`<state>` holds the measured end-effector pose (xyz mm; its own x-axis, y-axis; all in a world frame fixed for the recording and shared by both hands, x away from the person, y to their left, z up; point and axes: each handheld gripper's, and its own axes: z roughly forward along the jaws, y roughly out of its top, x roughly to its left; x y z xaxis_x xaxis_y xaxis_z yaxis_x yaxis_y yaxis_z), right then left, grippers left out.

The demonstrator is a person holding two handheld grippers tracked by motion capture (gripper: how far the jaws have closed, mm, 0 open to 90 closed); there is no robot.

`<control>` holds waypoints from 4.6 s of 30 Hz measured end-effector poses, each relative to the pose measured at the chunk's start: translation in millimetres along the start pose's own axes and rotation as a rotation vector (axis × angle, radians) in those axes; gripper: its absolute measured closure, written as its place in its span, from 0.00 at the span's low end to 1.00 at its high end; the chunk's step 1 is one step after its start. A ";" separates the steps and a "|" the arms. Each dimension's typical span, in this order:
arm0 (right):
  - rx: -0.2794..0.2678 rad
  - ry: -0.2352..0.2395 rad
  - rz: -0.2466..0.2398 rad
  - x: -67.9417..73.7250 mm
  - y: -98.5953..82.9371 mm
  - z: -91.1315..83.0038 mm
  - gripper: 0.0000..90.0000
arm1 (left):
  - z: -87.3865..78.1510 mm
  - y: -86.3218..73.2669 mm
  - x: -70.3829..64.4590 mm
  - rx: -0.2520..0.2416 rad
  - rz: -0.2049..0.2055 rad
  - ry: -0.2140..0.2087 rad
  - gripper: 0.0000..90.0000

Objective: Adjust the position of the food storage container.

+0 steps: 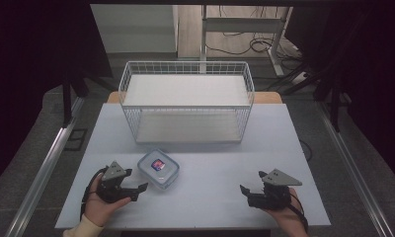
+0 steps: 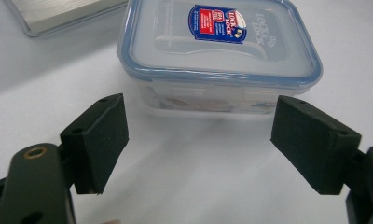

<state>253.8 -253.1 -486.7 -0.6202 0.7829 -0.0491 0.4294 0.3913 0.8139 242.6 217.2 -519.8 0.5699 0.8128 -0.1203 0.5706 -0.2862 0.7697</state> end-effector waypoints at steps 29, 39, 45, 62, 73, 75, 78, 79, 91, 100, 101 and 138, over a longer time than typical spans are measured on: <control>0.032 -0.024 -0.024 1.8 -1.3 2.1 0.21 | -1.3 0.7 -0.7 -0.005 0.005 -0.001 0.21; 0.023 -0.032 -0.015 1.2 0.8 -0.2 0.21 | -13.2 12.3 -3.0 -0.001 0.034 0.019 0.22; 0.025 -0.034 -0.022 3.5 0.8 -0.6 0.21 | -20.7 26.8 -10.4 0.036 0.069 0.038 0.23; 0.035 -0.046 -0.016 0.5 -0.1 0.7 0.21 | -12.5 41.6 -32.2 0.284 0.244 -0.028 0.95; 0.053 -0.059 -0.008 -1.8 -2.0 2.7 0.21 | 13.5 36.0 -36.8 0.351 0.250 -0.075 0.99; 0.053 -0.057 -0.008 -1.8 -2.0 2.5 0.21 | 21.2 33.5 -37.6 0.359 0.244 -0.086 0.99; 0.056 -0.055 -0.011 -1.7 -2.3 3.0 0.21 | 25.1 32.7 -38.6 0.354 0.241 -0.090 0.99; 0.056 -0.055 -0.011 -1.7 -2.3 3.0 0.21 | 26.7 32.6 -39.0 0.351 0.239 -0.094 0.99; 0.066 -0.048 -0.017 -0.8 -3.4 5.1 0.21 | 45.6 38.0 -53.7 0.309 0.234 -0.106 0.99; 0.077 -0.045 -0.021 -0.3 -4.8 7.5 0.21 | 69.6 54.3 -68.7 0.289 0.240 -0.095 0.99; 0.077 -0.045 -0.021 -0.3 -4.8 7.5 0.21 | 72.4 55.5 -69.4 0.289 0.236 -0.095 0.99; 0.081 -0.048 -0.023 -1.8 -6.1 8.9 0.21 | 19.3 72.6 23.3 0.143 -0.001 0.005 0.99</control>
<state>258.1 -252.6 -496.8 -0.5990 0.7950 -0.0964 0.4683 0.4454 0.7631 308.7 205.5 -478.8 0.5665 0.8156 -0.1179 0.6502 -0.3544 0.6721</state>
